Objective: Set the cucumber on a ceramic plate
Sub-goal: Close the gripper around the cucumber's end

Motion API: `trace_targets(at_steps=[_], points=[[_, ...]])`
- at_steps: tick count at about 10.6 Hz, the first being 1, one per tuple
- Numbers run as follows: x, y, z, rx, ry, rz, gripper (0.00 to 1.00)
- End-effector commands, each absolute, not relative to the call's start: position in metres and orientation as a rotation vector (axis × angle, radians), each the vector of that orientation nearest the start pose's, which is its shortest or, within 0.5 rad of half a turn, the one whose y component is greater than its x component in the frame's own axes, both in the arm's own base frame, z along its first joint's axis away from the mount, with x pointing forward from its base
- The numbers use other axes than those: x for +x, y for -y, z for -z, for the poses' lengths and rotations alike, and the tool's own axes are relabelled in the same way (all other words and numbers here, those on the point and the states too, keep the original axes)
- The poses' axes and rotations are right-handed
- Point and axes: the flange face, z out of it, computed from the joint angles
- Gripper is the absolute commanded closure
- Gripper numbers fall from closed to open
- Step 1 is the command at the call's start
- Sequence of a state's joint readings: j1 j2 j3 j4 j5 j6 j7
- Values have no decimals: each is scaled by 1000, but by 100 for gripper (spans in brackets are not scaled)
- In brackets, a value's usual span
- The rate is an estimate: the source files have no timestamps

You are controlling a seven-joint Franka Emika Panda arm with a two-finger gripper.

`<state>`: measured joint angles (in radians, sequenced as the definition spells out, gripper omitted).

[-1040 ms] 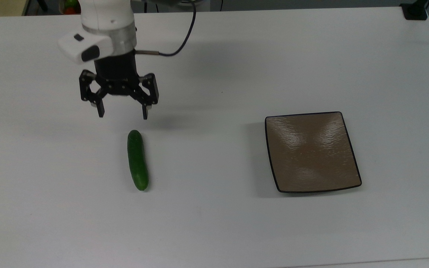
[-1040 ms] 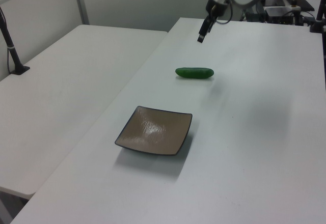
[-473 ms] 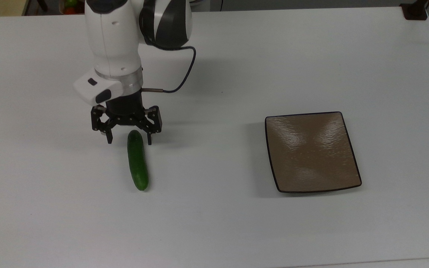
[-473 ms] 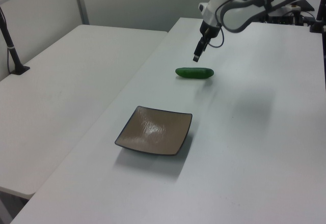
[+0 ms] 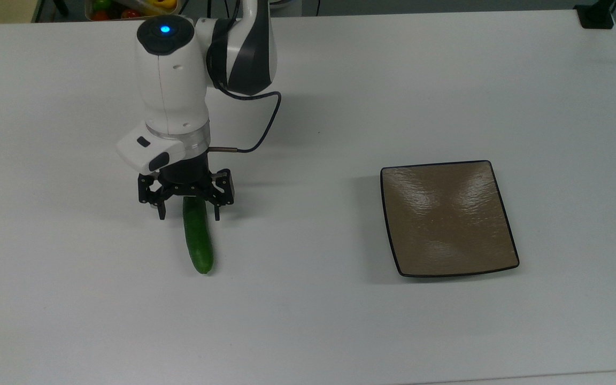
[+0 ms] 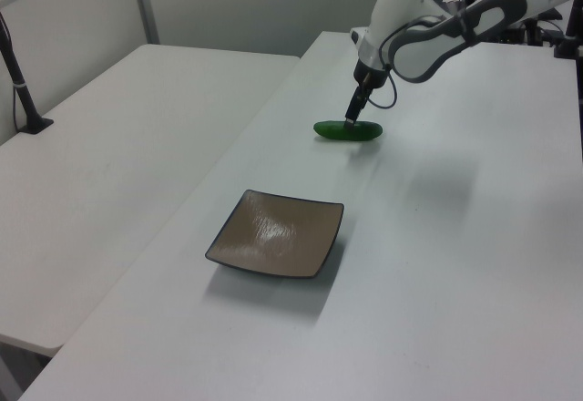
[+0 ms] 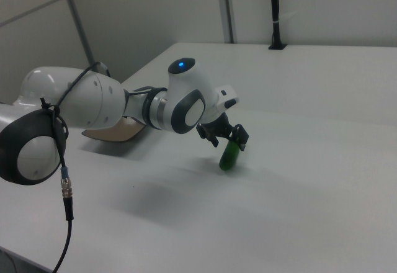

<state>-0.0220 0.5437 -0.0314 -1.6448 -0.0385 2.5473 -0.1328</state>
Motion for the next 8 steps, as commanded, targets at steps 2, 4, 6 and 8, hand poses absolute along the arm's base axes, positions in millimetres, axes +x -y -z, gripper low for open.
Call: trace_targets(at_steps=[2,4,6,8], points=[[720,31,-318,-3174,234,571,0],[721,30,-311,-3178,250,581,0],[721,31,-306,-3181,251,573,9],[720,30,-306,-3180,252,571,35]])
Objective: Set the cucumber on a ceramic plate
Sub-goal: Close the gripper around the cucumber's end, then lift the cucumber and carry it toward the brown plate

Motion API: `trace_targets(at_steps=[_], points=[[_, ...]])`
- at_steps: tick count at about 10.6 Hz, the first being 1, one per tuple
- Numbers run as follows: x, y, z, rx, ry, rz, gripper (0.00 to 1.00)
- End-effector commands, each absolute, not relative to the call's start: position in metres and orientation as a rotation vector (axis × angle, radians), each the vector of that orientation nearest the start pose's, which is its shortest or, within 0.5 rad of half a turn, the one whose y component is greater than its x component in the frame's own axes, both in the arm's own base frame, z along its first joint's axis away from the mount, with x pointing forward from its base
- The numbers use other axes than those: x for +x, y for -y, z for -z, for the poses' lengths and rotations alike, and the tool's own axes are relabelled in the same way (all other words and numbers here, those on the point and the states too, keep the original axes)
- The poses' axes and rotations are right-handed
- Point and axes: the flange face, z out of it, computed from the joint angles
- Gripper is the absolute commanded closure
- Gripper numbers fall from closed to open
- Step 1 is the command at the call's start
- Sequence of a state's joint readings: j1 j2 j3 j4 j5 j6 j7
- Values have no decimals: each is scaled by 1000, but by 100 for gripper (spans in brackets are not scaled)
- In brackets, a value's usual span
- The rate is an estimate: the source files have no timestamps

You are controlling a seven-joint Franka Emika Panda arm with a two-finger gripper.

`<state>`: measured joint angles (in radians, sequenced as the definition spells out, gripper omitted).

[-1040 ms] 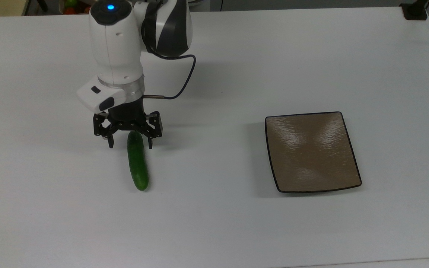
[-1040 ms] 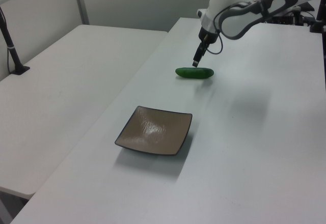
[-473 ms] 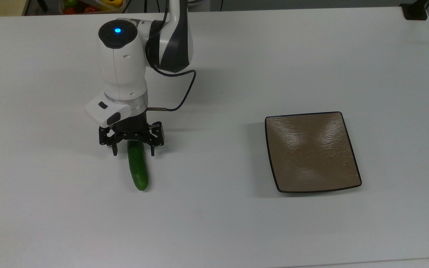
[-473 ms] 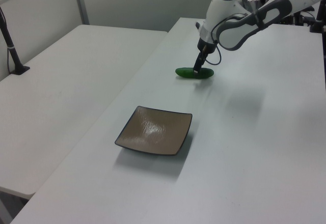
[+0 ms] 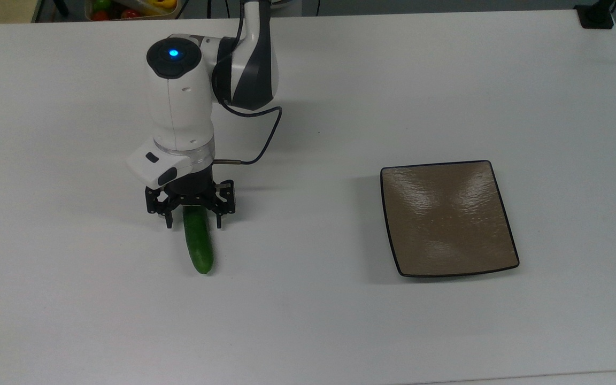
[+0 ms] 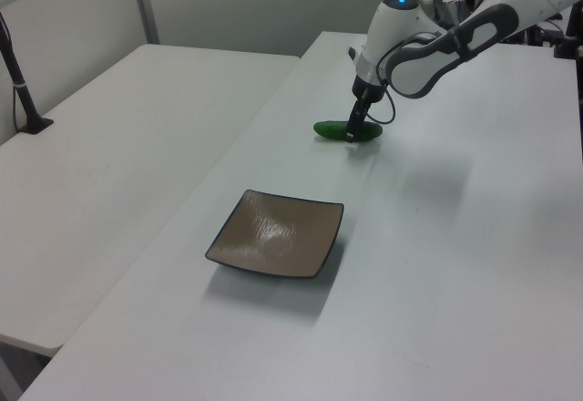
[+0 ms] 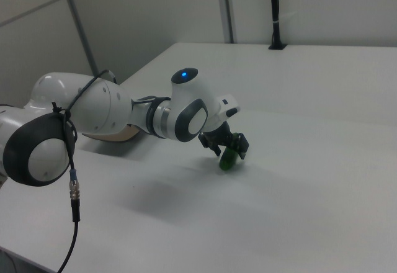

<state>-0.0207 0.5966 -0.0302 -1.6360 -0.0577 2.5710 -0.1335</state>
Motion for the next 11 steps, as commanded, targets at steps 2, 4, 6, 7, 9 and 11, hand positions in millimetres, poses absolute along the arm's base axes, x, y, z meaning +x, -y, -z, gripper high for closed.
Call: trace_targets(at_steps=[2,4,6,7,9,11], points=[[720,30,-307,-3185,266,571,72],[720,29,-310,-3184,263,576,95],[719,29,-328,-3179,254,600,95],[717,29,-345,-3176,248,618,95],[705,33,-386,-3183,226,561,95],[685,32,-435,-3191,215,463,94]])
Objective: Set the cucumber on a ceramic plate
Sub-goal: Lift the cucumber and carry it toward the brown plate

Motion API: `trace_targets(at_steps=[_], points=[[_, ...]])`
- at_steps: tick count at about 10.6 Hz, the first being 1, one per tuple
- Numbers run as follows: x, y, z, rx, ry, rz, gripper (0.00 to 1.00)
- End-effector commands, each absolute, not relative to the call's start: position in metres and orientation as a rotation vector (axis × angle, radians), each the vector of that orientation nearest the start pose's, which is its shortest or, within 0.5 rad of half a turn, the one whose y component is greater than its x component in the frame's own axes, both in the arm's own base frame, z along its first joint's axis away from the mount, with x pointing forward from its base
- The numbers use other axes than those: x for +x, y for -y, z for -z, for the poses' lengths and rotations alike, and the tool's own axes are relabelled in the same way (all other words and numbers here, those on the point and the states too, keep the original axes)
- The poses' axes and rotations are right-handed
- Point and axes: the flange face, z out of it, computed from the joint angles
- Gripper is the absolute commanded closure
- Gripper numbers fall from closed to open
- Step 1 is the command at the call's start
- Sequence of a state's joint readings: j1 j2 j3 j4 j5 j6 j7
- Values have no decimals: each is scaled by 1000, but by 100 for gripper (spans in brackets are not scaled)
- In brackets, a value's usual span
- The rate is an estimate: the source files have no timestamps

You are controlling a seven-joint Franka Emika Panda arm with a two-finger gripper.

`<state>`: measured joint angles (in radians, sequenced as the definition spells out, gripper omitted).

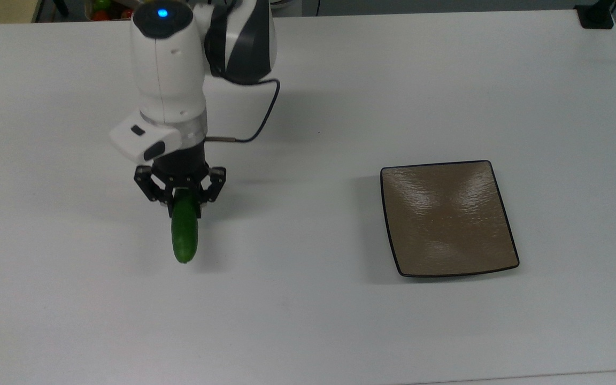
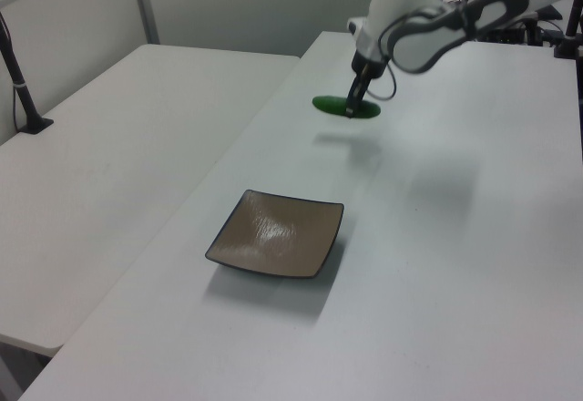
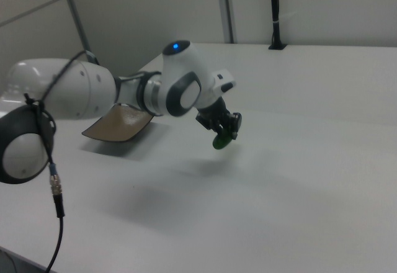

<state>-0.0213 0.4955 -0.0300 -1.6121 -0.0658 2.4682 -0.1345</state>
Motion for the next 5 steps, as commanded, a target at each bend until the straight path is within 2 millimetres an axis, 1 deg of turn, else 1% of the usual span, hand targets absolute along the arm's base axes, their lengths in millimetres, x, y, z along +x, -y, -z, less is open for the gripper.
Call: trace_targets(at_steps=[1,2,3,5], points=[[670,30,-456,-3197,215,372,94],[654,28,-473,-3200,218,294,93],[641,15,-488,-3197,246,255,93],[620,2,-512,-3191,275,202,93]])
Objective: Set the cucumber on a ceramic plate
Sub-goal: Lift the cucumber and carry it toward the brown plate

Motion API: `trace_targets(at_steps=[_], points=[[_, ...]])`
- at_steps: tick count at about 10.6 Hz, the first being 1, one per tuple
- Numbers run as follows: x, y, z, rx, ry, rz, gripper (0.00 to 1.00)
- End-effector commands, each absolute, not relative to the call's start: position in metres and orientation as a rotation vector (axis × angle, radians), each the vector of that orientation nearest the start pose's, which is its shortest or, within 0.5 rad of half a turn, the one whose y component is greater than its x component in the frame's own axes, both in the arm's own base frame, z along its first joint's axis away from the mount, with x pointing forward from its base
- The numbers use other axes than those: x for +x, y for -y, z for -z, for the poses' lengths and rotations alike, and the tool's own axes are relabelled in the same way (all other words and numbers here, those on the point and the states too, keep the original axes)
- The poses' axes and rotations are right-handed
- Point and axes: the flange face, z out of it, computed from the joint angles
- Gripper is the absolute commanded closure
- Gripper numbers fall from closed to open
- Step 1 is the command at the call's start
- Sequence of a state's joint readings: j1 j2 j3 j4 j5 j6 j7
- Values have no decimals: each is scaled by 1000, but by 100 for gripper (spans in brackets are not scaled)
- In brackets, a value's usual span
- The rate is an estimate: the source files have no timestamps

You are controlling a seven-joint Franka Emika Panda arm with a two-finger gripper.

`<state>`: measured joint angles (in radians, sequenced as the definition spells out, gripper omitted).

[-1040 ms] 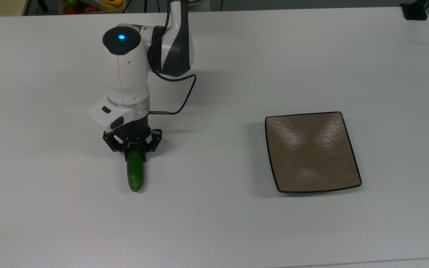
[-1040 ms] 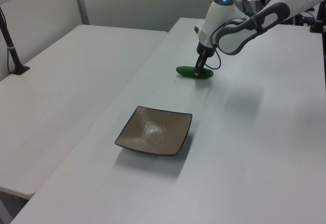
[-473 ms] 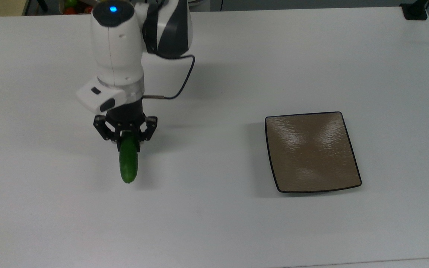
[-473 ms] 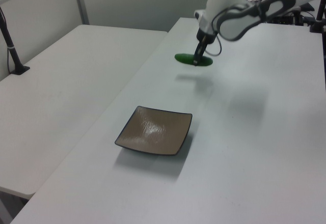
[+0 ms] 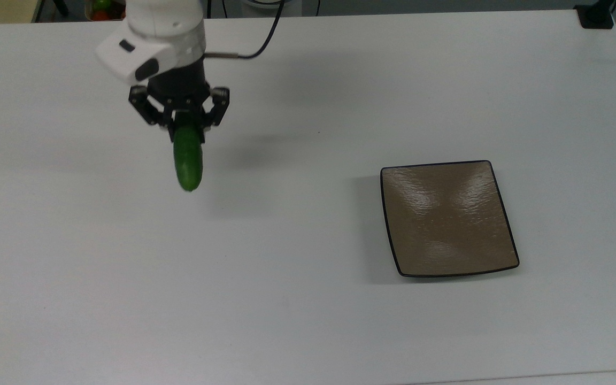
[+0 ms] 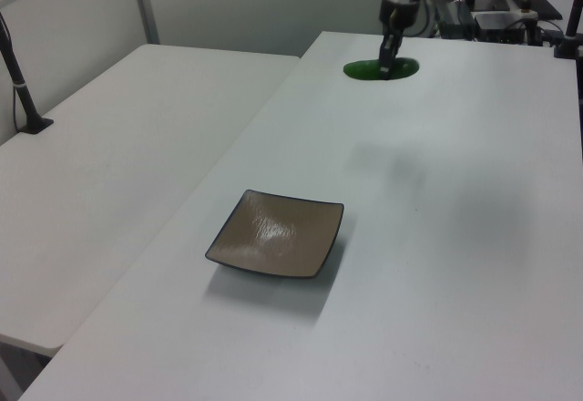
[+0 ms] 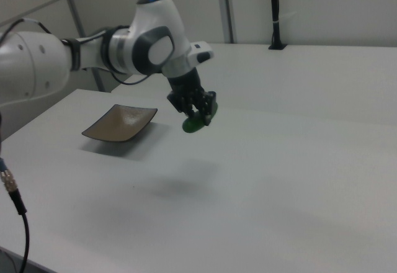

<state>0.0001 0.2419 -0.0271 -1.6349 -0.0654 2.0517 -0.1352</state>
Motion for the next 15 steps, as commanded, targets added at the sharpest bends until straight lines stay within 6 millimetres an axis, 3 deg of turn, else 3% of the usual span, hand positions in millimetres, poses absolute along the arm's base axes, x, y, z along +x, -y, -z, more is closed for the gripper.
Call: trace_targets(at_steps=[1,3,6,11,13,15], points=[[608,-10,-518,-3175,294,184,92],[591,-27,-525,-3150,317,185,92],[591,-73,-525,-3074,333,192,90],[622,-202,-515,-3008,181,329,90],[632,-262,-492,-2951,131,432,90],[639,-302,-458,-2898,134,559,86]])
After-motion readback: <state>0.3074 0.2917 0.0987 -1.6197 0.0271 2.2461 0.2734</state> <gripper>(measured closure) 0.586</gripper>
